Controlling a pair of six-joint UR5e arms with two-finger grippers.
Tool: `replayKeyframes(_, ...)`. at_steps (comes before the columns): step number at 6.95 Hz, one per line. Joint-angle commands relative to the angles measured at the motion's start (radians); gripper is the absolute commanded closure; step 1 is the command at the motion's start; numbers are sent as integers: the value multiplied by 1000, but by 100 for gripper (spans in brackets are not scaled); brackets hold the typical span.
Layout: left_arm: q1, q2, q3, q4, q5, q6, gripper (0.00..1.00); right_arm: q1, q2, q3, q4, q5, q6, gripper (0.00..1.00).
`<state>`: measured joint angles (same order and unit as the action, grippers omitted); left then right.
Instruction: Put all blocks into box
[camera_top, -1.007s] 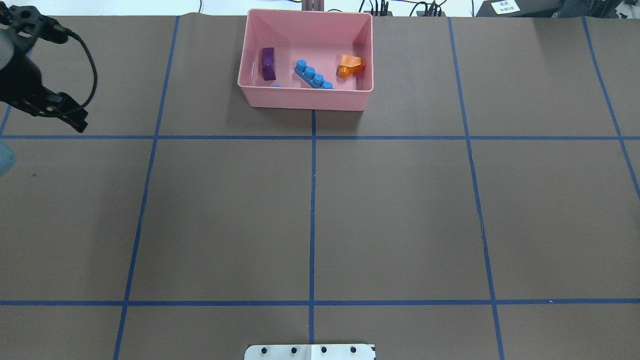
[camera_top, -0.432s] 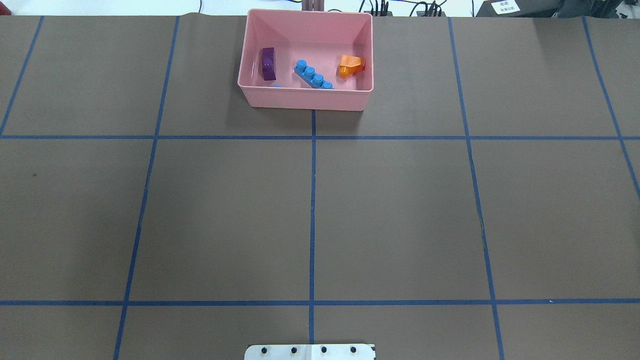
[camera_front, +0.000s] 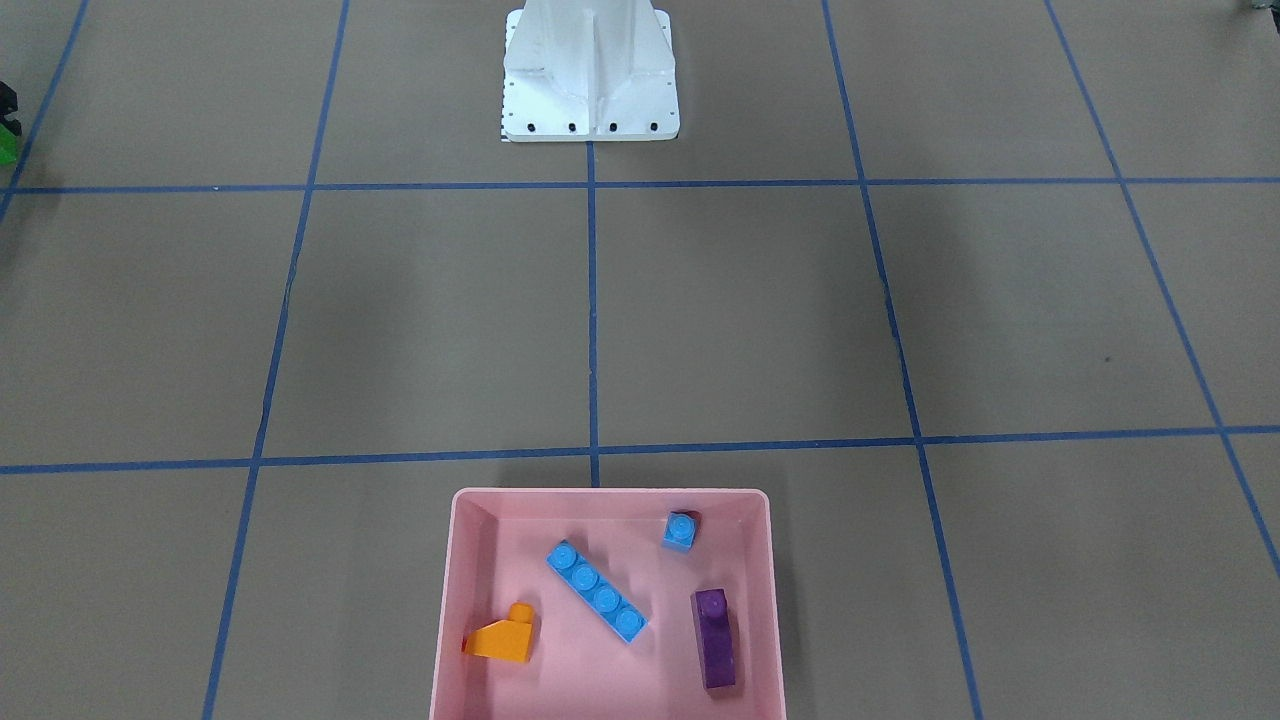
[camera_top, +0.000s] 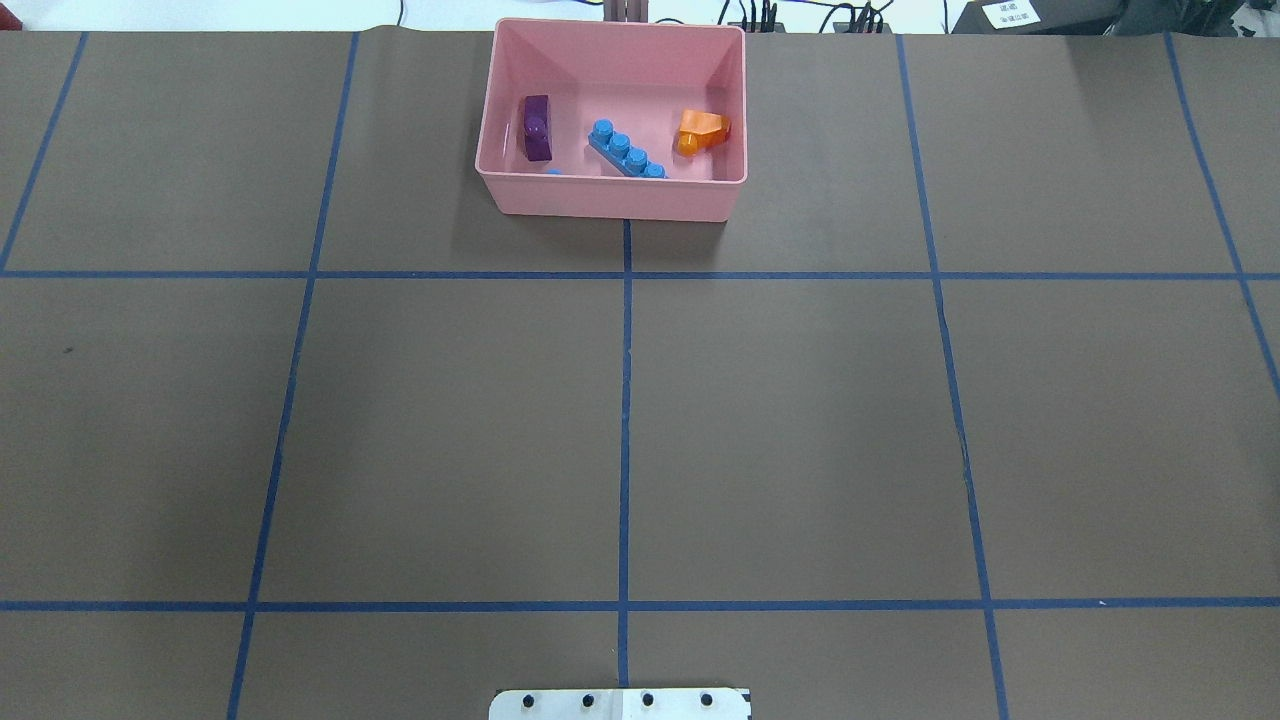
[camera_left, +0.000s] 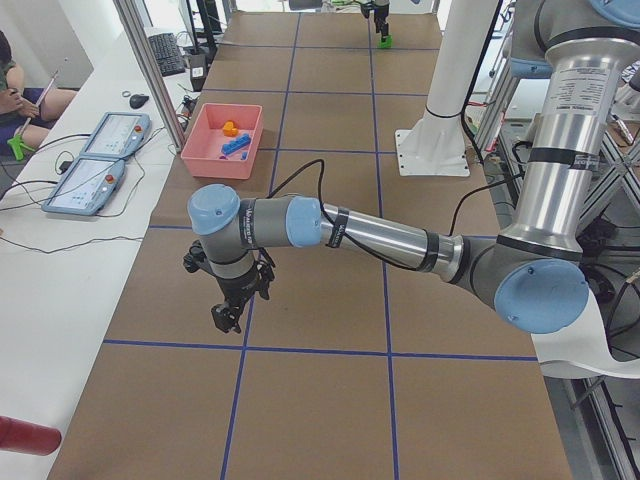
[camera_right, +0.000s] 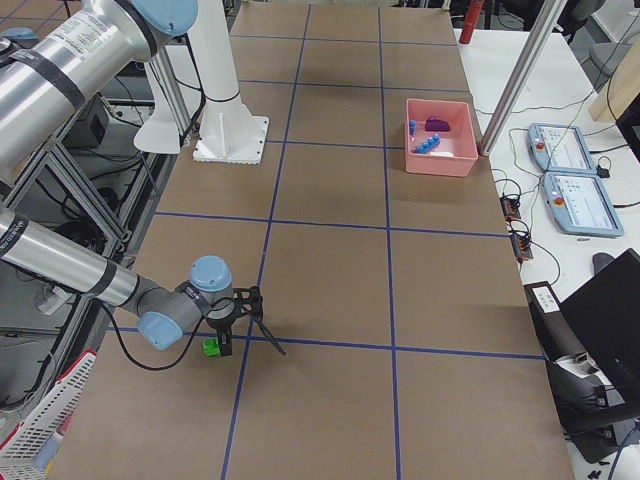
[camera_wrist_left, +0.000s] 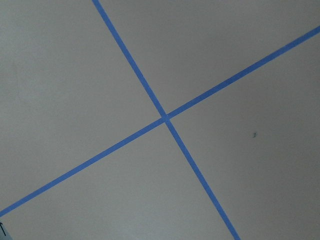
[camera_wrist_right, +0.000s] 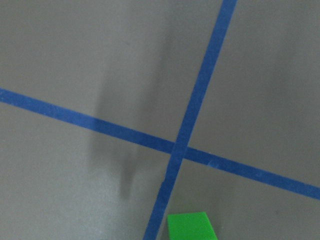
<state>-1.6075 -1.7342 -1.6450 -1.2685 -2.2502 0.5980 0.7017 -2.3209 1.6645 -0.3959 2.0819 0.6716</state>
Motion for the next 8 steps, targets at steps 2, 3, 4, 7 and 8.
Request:
replayKeyframes(2, -3, 4, 7, 0, 0, 2, 0, -60, -2, -29, 2, 0, -16, 2)
replayKeyframes(3, -5, 16, 7, 0, 0, -3, 0, -61, -5, -40, 8, -2, -47, 29)
replayKeyframes(4, -8, 39, 14, 0, 0, -13, 0, -62, -8, -43, 11, 0, -58, 30)
replayKeyframes(7, -44, 56, 25, -5, -3, -167, 0, -62, -8, -54, 15, -2, -56, 71)
replayKeyframes(8, -48, 62, 37, -52, -14, -194, 0, -62, -6, -55, 18, -2, -56, 81)
